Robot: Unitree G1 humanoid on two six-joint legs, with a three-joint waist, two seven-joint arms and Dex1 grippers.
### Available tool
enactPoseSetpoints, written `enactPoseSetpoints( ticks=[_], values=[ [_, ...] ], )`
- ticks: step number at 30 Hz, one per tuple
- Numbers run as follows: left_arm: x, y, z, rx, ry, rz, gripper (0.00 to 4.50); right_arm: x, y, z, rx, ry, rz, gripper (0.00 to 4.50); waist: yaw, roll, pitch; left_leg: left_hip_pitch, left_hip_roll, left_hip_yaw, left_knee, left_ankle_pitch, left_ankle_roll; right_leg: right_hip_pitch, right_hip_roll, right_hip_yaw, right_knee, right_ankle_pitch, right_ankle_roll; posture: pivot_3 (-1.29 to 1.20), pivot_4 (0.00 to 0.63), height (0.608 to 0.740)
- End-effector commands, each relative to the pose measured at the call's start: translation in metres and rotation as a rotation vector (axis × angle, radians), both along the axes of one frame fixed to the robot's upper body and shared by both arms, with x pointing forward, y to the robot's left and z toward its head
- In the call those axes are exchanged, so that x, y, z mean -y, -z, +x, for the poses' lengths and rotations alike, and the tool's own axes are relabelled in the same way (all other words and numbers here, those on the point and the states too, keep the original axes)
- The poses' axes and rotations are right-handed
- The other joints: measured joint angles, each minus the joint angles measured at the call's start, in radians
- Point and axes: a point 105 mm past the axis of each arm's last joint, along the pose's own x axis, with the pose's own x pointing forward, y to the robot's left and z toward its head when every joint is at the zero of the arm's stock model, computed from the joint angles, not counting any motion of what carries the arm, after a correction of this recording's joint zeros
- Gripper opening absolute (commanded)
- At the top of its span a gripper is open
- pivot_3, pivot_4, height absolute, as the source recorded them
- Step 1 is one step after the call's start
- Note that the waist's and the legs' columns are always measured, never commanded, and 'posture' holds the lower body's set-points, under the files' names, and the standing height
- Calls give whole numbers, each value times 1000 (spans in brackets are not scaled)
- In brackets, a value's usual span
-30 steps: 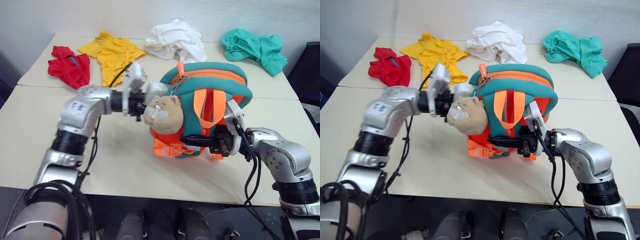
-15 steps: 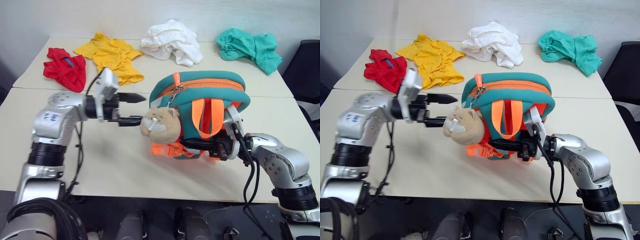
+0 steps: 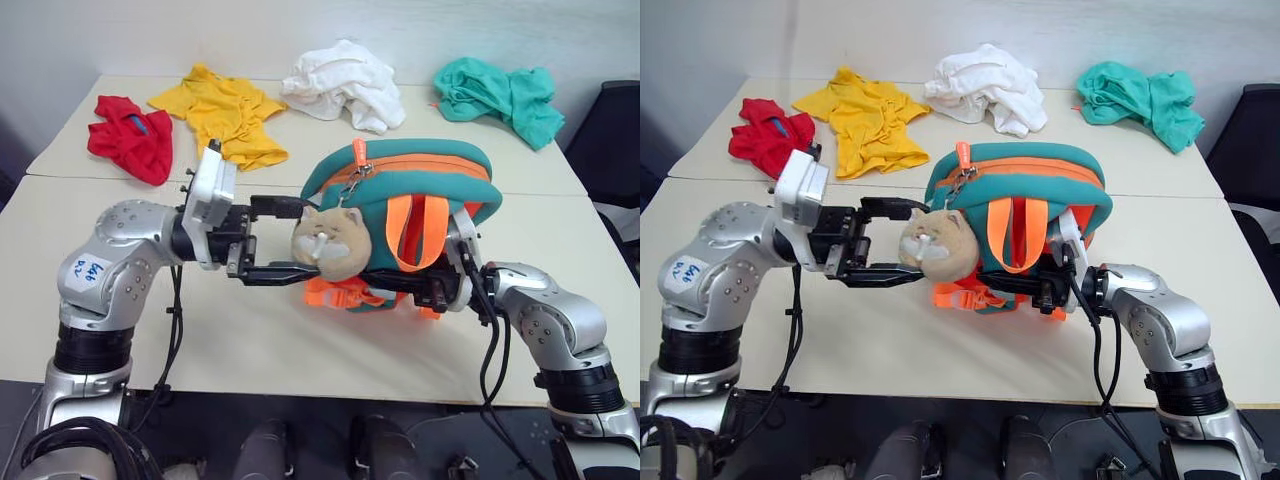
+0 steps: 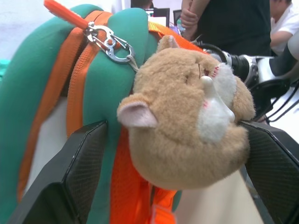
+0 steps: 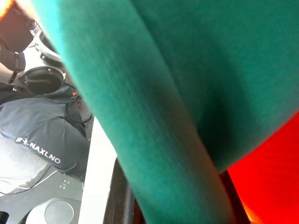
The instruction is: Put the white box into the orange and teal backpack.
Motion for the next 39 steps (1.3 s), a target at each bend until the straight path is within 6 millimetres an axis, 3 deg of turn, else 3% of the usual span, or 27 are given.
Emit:
enactPoseSetpoints(
  ticks=[1,4,10,13,16,20,25,29,33,39],
  values=[
    [12,1,-6,25,17,-8,4263,-1,-4,1,26,-9,-1,26,2,0,0,0,0,0,0,0,0,0,0,0,0,0,0,0,150,740],
    [12,-2,4,42,-34,-41,3516,-2,-5,1,29,-6,-1,26,6,0,0,0,-1,0,1,0,1,1,0,0,0,0,0,0,150,740],
    [-9,-8,19,91,-128,-38,1710,0,-6,2,34,12,4,26,4,0,0,0,-1,0,0,0,1,1,0,0,0,0,0,0,150,740],
    [-22,-24,27,108,-182,-96,888,1,-7,3,38,20,7,26,3,0,0,0,-1,0,1,0,1,1,0,-1,0,0,0,0,150,740],
    [-46,-45,34,71,-224,-124,373,4,-7,4,39,37,9,26,3,0,0,0,-1,-1,1,0,1,0,0,-1,0,0,0,0,150,740],
    [-84,-41,51,0,-350,-23,373,7,-7,5,40,59,17,26,-3,0,0,0,0,1,-1,0,0,-1,1,-2,0,0,0,0,150,740],
    [-108,-21,78,-74,-507,0,373,8,-8,4,39,82,28,26,3,0,0,1,-1,3,-1,0,0,-1,1,-6,0,0,0,0,150,740],
    [-99,25,83,-193,-506,103,373,9,-7,3,33,100,37,26,2,0,0,1,-1,2,-1,0,1,-1,0,-5,0,0,0,0,150,740],
    [-76,66,81,-286,-454,131,373,8,-7,1,29,108,45,26,2,0,0,1,-1,3,-1,0,1,-1,0,-5,0,0,0,0,150,740],
    [-49,87,71,-361,-390,101,373,7,-8,0,27,116,59,26,8,0,0,0,-1,1,0,0,1,0,-1,-1,0,0,0,0,150,740]
  ],
)
